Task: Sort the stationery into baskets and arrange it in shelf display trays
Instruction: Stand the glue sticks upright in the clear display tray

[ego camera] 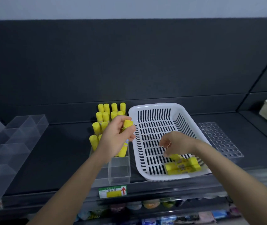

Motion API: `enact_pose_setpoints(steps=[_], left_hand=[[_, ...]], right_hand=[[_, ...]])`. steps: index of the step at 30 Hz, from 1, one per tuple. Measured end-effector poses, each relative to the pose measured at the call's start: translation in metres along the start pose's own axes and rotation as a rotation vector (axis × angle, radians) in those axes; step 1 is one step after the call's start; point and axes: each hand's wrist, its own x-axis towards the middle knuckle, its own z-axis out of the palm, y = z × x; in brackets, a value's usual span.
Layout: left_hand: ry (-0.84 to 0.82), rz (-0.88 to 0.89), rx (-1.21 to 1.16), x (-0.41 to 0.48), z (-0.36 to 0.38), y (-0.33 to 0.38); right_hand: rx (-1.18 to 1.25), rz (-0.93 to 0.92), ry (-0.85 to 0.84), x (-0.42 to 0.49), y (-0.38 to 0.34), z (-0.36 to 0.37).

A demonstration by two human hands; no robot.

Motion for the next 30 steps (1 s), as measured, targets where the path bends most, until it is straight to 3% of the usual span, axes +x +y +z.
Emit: enact_pose_setpoints(steps=[6,8,12,16,18,20,22,26,30], left_hand=[[-0.043,-0.056,-0.063,0.005,0.037,-0.005],[-0.07,-0.075,-0.04,0.006,0.046,-0.011],[-0.079,-0.108,0.006,0.008,0.057,-0.018],[-0.047,-0.142,0.025,0.009,0.064,-0.022],[-0.018,-0.153,0.039,0.009,0.066,-0.022],[0.015,-0.158,0.04,0.009,0.067,-0.022],[0.042,-0.157,0.051,0.009,0.066,-0.022],[0.104,-0.21,0.053,0.01,0.065,-0.02],[0.116,-0.299,-0.258,0.01,0.059,-0.013]], right_hand=[[-0.05,0.129,-0.284,-0.018,0.037,0.007],[-0.089,0.123,-0.309,-0.018,0.041,0.014],[-0.054,0.107,-0.234,-0.014,0.048,0.023],[-0.184,0.093,0.031,-0.005,0.056,0.033],[-0.115,0.104,0.106,-0.001,0.061,0.034],[0.146,0.122,0.167,0.003,0.064,0.032],[0.571,0.134,0.204,0.004,0.059,0.026],[1.433,0.069,0.089,0.004,0.039,0.015],[1.83,0.078,0.012,0.0,0.006,0.011]])
